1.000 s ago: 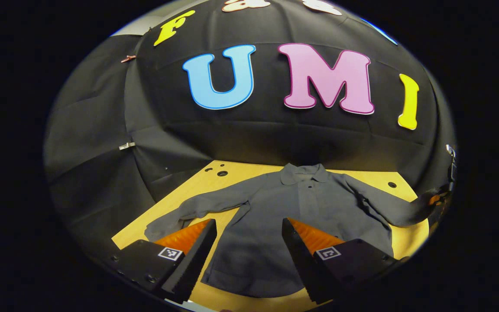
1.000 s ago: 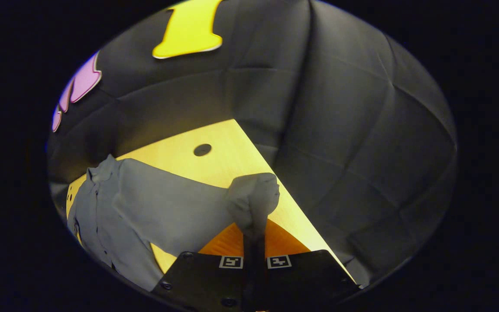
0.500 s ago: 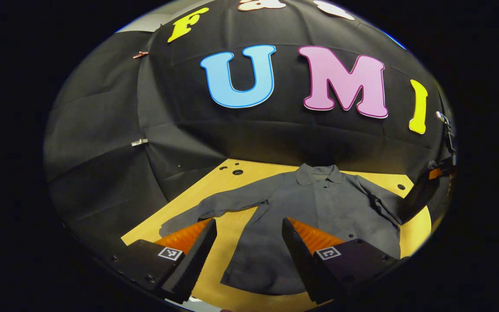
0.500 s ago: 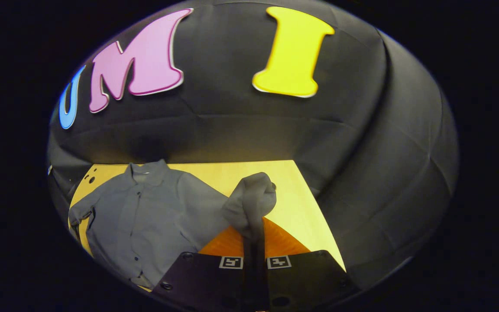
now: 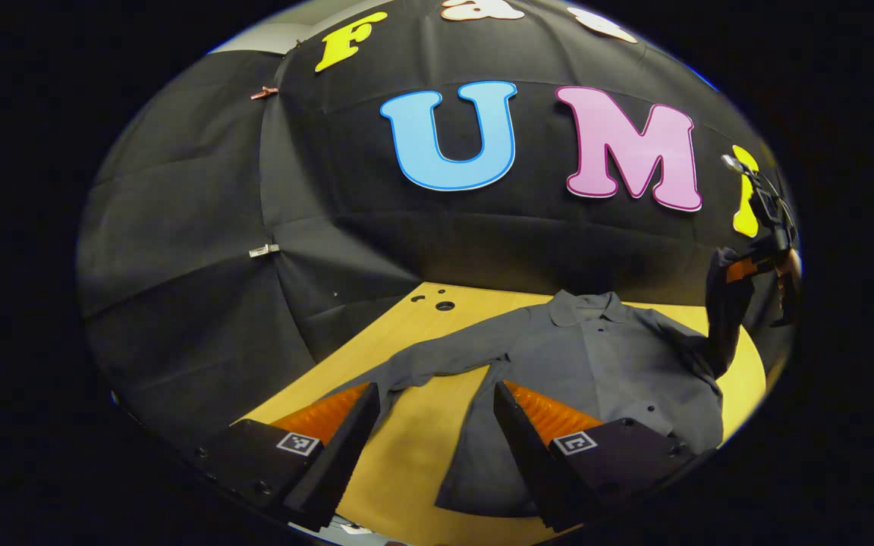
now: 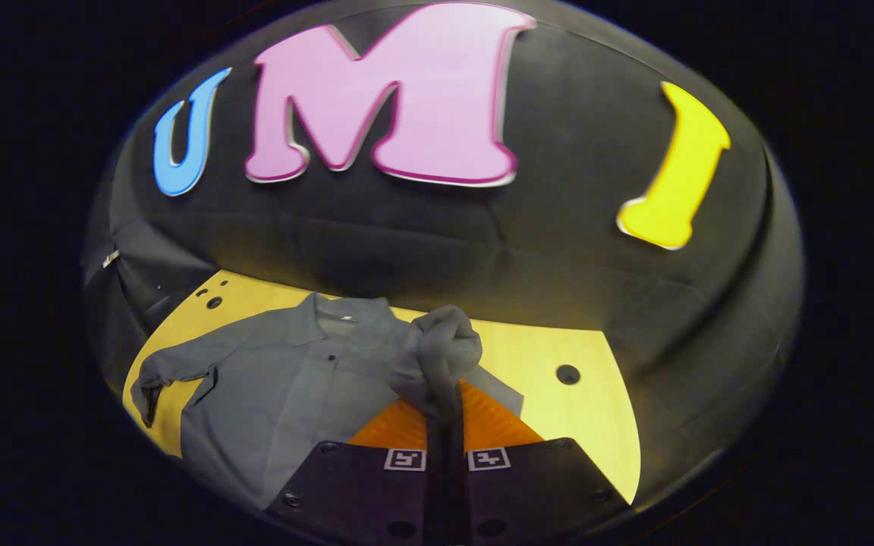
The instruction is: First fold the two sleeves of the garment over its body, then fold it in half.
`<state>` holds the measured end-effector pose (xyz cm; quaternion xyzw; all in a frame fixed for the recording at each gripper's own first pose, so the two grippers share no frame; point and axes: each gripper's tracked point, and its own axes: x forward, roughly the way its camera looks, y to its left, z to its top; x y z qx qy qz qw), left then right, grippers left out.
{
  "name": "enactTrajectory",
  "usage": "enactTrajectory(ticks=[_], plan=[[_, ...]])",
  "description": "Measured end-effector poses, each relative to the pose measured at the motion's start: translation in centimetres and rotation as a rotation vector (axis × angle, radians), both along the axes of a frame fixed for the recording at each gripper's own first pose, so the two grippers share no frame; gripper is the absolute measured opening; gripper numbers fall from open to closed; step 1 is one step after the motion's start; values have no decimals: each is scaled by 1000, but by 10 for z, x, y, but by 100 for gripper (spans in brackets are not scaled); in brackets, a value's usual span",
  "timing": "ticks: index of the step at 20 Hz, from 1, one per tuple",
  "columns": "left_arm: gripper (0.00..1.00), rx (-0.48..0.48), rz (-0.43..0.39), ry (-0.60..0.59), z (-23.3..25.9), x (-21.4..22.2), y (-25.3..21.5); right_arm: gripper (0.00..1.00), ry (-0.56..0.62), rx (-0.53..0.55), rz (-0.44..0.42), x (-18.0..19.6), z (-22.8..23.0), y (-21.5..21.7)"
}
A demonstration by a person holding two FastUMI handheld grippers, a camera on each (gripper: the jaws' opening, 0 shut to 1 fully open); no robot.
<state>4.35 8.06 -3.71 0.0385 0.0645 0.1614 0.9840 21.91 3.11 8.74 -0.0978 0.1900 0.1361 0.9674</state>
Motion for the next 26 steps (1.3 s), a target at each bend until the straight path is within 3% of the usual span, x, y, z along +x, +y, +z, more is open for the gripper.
enactTrajectory(ticks=[3, 11, 20, 24, 25, 26], plan=[[96, -26, 19, 3, -8, 1, 21, 6, 39, -4, 81, -1, -29, 83], [96, -69, 82, 25, -22, 3, 68, 6, 163, 55, 209, -15, -81, 234], [96, -155, 167, 47, -52, 1, 107, 6, 256, 61, 247, -16, -139, 319], [96, -171, 223, 53, -62, -9, 130, 17, 327, 79, 249, -27, -165, 346], [96, -178, 235, 54, -66, -11, 136, 23, 334, 83, 244, -29, -171, 352], [96, -184, 249, 55, -67, -13, 141, 15, 348, 98, 253, -34, -175, 358]])
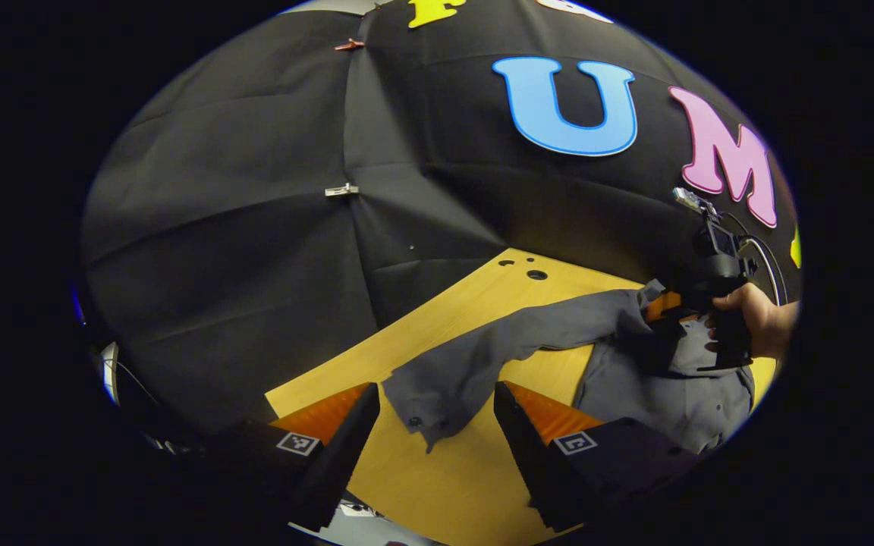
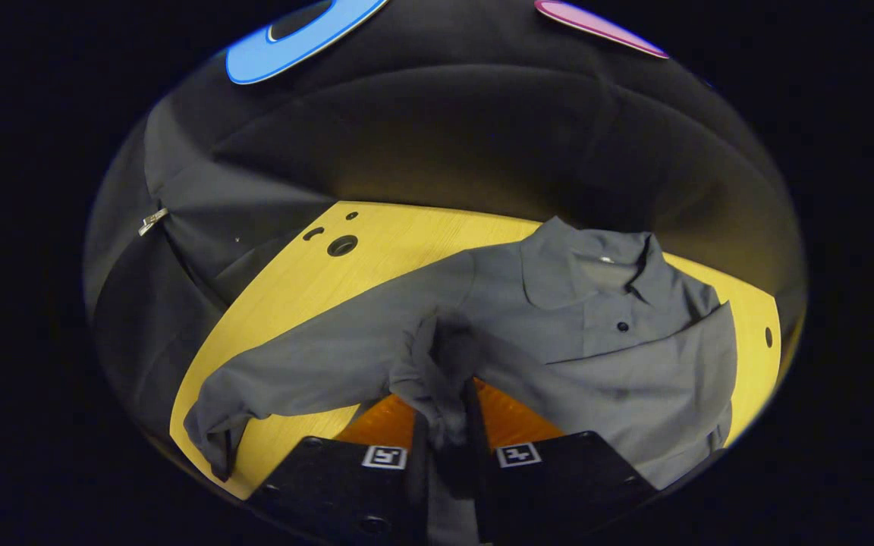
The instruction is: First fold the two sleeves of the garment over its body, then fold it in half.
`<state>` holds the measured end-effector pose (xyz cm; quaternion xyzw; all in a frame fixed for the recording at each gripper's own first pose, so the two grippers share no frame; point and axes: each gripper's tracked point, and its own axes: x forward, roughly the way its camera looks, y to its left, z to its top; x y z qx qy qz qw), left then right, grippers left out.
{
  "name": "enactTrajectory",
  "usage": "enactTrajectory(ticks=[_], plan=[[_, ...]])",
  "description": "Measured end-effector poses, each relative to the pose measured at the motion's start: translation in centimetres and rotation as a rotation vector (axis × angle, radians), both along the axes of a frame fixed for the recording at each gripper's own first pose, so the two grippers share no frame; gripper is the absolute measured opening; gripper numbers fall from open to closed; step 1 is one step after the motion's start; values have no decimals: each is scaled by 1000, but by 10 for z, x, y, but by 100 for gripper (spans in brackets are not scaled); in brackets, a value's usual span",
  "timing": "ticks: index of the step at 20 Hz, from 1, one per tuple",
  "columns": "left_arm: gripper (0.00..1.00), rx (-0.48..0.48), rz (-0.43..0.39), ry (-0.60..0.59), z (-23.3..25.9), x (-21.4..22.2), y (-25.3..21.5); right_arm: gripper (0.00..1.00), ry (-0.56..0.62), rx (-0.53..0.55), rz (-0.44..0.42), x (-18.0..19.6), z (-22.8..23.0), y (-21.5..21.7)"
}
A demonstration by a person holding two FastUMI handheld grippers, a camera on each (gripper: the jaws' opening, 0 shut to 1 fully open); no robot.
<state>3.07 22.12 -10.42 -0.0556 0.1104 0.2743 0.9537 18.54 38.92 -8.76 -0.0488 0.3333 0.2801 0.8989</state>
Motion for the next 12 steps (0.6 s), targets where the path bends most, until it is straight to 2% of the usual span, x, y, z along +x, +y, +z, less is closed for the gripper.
enactTrajectory(ticks=[1, 2, 3, 5, 6, 8, 9, 10, 12], plan=[[96, -4, 15, 1, -3, -3, 6, 41, 18, 10, 11, -5, -4, 6], [97, -8, 29, 4, -5, -4, 11, 72, 25, 20, 27, -13, -3, 8], [96, -9, 47, 6, -7, -7, 17, 82, 22, 29, 47, -19, 0, 12], [96, -6, 80, 6, -9, -9, 31, 88, 1, 13, 50, -29, 8, 1], [96, -9, 88, 2, -9, -8, 35, 100, -5, 16, 49, -37, 10, -2], [96, -31, 92, -6, -13, -4, 43, 99, -9, 21, 31, -51, 12, -13], [96, -44, 89, -8, -16, -3, 45, 88, -6, 24, 25, -60, 15, -21], [96, -64, 82, -7, -19, 2, 46, 99, -3, 26, 15, -69, 19, -32], [96, -89, 69, -4, -26, 11, 51, 99, -5, 27, -14, -79, 27, -56]])
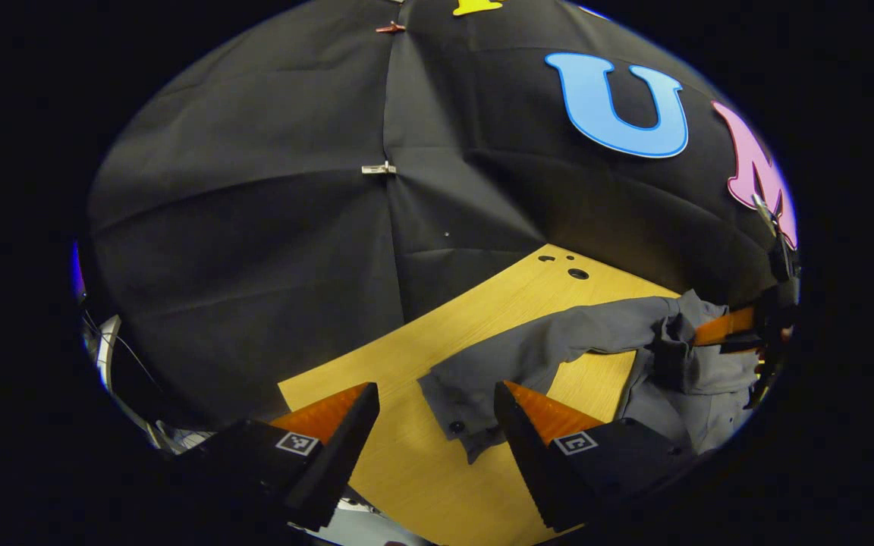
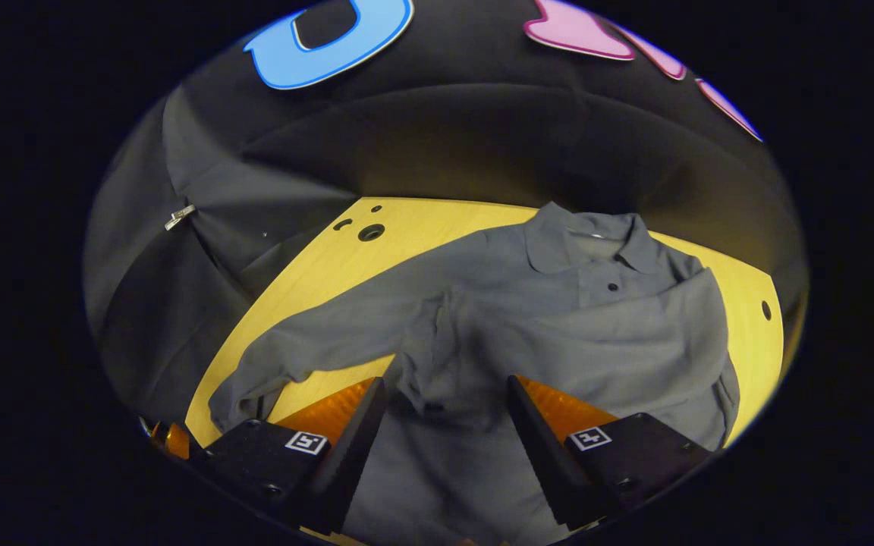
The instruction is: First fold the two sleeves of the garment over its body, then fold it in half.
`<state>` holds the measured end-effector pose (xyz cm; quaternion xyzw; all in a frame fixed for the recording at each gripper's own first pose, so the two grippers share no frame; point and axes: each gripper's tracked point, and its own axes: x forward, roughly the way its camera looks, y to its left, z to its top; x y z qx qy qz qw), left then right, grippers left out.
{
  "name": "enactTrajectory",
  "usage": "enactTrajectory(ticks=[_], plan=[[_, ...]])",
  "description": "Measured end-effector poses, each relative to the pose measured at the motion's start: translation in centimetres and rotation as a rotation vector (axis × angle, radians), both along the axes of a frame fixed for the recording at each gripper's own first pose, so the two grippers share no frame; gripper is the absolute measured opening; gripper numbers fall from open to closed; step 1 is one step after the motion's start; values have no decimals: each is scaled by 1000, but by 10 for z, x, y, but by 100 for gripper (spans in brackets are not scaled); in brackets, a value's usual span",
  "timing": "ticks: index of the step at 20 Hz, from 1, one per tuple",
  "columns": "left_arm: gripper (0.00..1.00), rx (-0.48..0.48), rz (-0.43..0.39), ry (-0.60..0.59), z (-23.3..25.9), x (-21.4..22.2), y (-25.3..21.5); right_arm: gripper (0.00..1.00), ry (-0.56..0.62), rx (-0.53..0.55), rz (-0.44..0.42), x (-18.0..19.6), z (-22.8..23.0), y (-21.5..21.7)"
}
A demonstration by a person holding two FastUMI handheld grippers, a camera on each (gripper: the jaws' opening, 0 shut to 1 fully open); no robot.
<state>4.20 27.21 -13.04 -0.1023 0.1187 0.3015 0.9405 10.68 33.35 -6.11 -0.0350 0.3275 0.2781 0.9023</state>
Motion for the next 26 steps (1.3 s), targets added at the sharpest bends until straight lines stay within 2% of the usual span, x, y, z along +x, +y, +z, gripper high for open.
enactTrajectory(ticks=[5, 10, 13, 14, 15, 19, 20, 21, 23, 26], plan=[[97, -38, -59, 19, -19, 34, 7, 99, -19, 20, -103, -17, 25, -78], [98, -80, -84, 95, -52, 71, 21, 99, -47, 10, -220, -32, 38, -167], [98, -71, -91, 154, -68, 88, 30, 99, -65, 10, -303, -51, 44, -221], [94, -63, -95, 176, -72, 92, 33, 99, -69, 5, -328, -59, 44, -237], [97, -58, -96, 199, -78, 95, 32, 99, -68, -1, -351, -67, 41, -254], [96, -43, -121, 226, -78, 98, 27, 99, -43, -21, -420, -93, 29, -303], [85, -50, -146, 230, -80, 102, 25, 99, -40, -20, -435, -98, 27, -313], [84, -43, -162, 237, -82, 104, 19, 99, -34, -18, -447, -101, 25, -320], [74, -22, -217, 251, -82, 111, 11, 99, -13, -17, -455, -108, 16, -331], [31, 17, -278, 286, -79, 116, -2, 99, 2, -3, -452, -110, 11, -339]])
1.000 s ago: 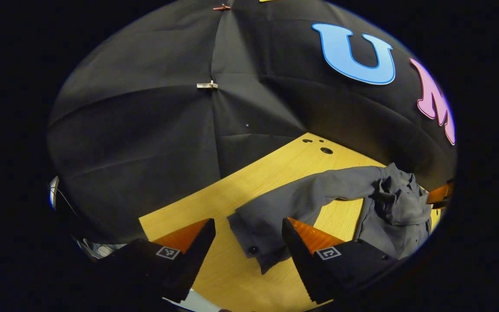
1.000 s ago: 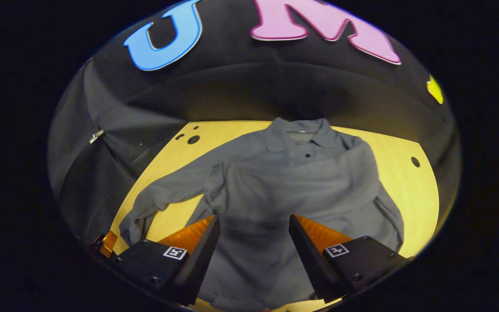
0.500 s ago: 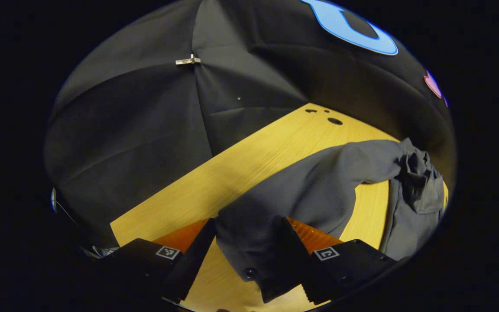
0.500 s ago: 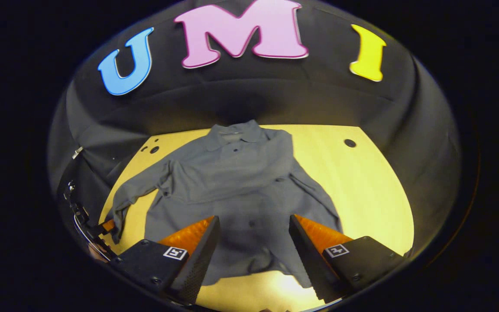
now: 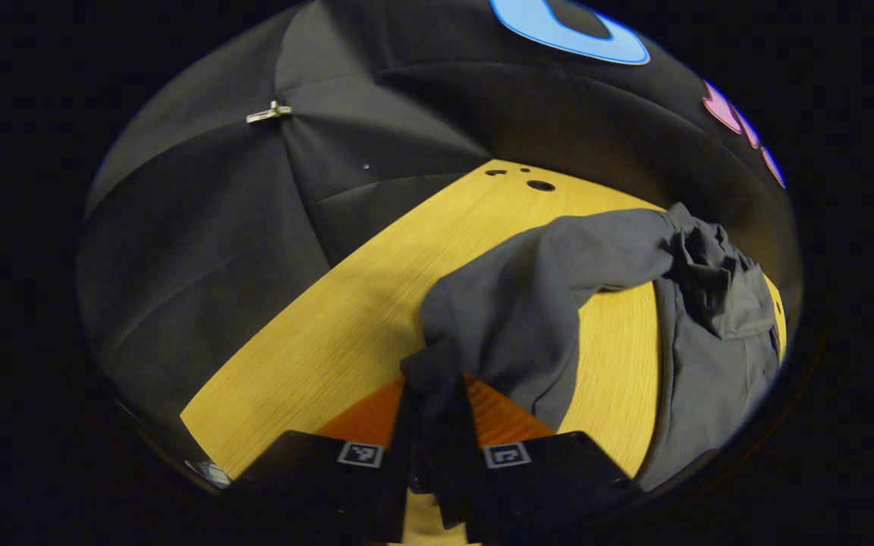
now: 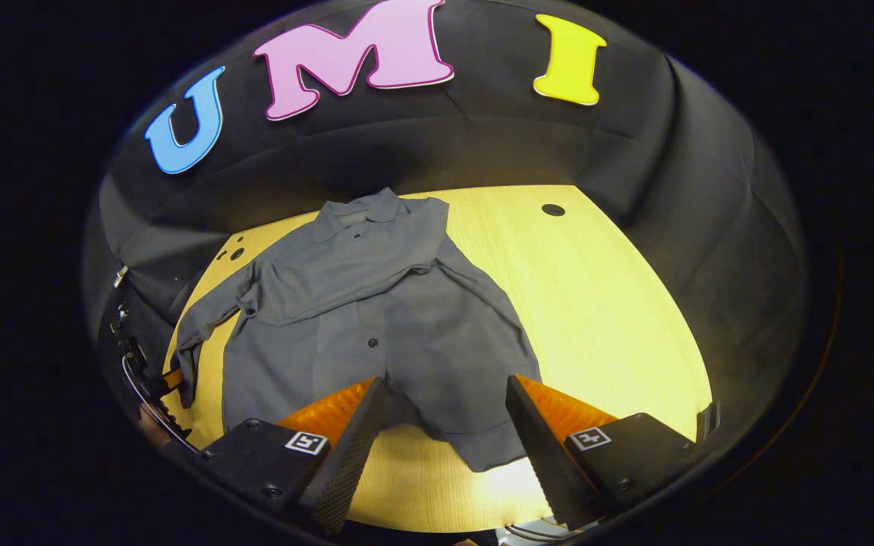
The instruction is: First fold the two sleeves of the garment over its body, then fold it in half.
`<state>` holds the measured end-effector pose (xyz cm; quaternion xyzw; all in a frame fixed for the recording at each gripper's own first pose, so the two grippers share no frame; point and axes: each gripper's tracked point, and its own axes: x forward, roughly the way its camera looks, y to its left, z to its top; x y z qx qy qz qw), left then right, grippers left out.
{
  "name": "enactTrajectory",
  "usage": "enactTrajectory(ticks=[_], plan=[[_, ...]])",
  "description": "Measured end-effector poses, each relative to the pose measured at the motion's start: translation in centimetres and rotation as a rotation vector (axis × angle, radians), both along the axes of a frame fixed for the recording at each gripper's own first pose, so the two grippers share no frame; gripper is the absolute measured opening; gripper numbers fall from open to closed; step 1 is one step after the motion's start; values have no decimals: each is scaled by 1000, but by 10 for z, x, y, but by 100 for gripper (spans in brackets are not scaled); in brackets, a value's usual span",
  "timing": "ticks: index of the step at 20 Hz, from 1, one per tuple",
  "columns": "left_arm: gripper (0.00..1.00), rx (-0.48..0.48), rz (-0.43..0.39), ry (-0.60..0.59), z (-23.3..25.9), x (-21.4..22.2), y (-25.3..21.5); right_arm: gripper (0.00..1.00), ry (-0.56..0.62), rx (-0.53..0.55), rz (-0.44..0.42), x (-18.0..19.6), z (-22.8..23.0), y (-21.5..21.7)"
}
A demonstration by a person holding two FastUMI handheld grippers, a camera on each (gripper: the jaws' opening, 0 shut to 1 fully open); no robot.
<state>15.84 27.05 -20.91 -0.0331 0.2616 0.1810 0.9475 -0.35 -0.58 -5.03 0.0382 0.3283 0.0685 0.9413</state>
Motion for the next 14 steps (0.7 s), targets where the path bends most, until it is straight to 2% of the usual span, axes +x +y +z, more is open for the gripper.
enactTrajectory(ticks=[2, 4, 5, 8, 11, 14], plan=[[14, 49, -15, 41, 0, 3, 0, 99, -4, 13, 1, 0, -1, -3], [6, 37, -27, 74, 3, 5, -4, 99, -8, 21, 2, 3, -2, -6], [6, 13, -35, 71, 9, 5, -14, 99, -8, 26, 2, 5, -3, -8], [6, 64, -49, 19, 46, 13, -22, 99, -14, 51, -6, 13, 0, -13], [2, 129, -120, -36, 94, 26, -52, 99, -22, 65, -20, 18, 1, -23], [5, 137, -203, -110, 142, 46, -98, 99, -10, 78, -26, 18, -6, -31]])
